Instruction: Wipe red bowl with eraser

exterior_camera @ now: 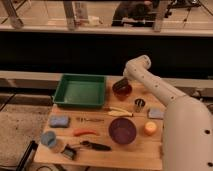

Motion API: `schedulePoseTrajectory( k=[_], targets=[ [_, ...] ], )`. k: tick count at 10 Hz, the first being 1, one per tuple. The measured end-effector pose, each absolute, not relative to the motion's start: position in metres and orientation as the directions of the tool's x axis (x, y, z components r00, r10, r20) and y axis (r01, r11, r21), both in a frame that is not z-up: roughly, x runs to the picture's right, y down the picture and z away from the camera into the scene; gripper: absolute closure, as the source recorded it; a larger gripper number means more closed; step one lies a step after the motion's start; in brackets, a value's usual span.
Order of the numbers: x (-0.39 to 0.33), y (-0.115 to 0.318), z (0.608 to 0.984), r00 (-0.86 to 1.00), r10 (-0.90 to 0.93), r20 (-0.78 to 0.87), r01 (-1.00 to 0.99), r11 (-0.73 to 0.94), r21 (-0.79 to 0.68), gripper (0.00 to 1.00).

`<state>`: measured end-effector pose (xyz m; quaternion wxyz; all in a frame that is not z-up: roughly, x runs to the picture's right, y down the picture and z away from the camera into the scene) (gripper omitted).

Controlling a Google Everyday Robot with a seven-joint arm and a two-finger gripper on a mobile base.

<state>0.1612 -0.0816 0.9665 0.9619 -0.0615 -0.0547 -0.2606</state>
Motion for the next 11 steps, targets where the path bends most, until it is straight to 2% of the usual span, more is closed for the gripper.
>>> schedulePoseTrajectory(
  k=[11],
  targets=[
    [0.184, -0.052, 0.929, 0.861, -0.496, 0.115, 0.504, 0.862, -0.055, 1.00]
  ],
)
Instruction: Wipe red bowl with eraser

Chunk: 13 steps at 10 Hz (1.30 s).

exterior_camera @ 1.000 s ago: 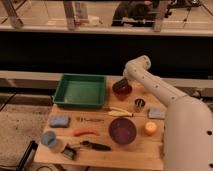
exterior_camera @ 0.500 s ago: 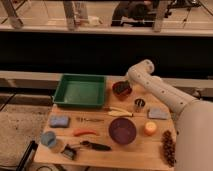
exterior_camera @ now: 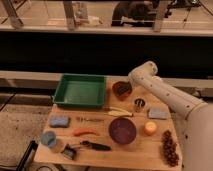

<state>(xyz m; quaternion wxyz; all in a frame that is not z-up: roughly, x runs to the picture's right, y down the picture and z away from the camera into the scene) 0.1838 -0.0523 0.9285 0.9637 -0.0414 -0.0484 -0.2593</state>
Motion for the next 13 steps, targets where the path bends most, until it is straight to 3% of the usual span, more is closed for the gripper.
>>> schedulePoseTrajectory(
  k=[6, 13],
  targets=[
    [0.220, -0.047, 0.920, 0.868, -0.494, 0.057, 0.497, 0.866, -0.065, 1.00],
    [0.215, -0.072, 0.943, 0.859, -0.512, 0.007, 0.511, 0.856, -0.081, 1.00]
  ],
)
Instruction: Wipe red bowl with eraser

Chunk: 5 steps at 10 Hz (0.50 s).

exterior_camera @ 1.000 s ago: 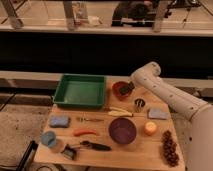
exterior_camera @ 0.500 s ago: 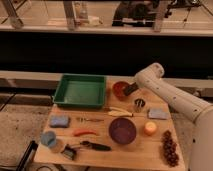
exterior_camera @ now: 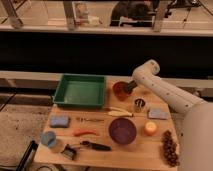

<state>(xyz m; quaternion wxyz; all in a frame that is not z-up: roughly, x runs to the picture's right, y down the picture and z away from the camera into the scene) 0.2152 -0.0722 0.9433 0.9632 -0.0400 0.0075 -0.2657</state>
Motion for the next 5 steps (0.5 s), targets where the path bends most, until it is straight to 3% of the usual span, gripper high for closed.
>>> schedulePoseTrajectory(
  k=[5],
  targets=[
    [0.191, -0.084, 0.954, 0.838, -0.545, 0.001, 0.544, 0.836, -0.077, 1.00]
  ],
)
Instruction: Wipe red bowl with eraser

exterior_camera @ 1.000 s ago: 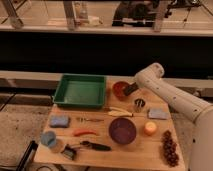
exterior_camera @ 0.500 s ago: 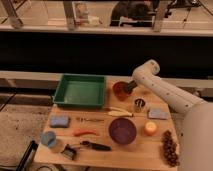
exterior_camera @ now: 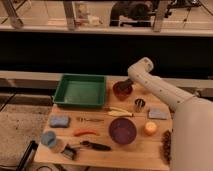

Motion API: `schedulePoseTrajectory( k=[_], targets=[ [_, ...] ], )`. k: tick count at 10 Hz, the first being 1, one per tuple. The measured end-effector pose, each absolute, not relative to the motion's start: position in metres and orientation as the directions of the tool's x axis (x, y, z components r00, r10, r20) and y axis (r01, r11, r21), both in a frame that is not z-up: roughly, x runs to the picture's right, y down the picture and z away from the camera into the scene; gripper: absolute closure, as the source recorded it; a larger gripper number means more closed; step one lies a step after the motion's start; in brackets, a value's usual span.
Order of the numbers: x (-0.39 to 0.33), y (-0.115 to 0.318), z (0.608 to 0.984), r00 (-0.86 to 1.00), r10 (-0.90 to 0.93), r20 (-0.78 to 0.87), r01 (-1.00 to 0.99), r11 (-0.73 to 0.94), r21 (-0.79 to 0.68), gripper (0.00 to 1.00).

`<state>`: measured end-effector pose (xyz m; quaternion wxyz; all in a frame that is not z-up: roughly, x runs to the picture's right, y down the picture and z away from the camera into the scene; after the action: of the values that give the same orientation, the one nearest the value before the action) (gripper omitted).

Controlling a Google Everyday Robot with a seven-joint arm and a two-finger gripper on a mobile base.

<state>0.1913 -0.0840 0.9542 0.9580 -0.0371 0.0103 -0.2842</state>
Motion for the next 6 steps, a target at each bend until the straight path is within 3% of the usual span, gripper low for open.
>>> schedulePoseTrajectory(
  k=[6],
  targets=[
    [0.157, -0.088, 0.962, 0.815, -0.579, 0.008, 0.578, 0.813, -0.067, 1.00]
  ],
)
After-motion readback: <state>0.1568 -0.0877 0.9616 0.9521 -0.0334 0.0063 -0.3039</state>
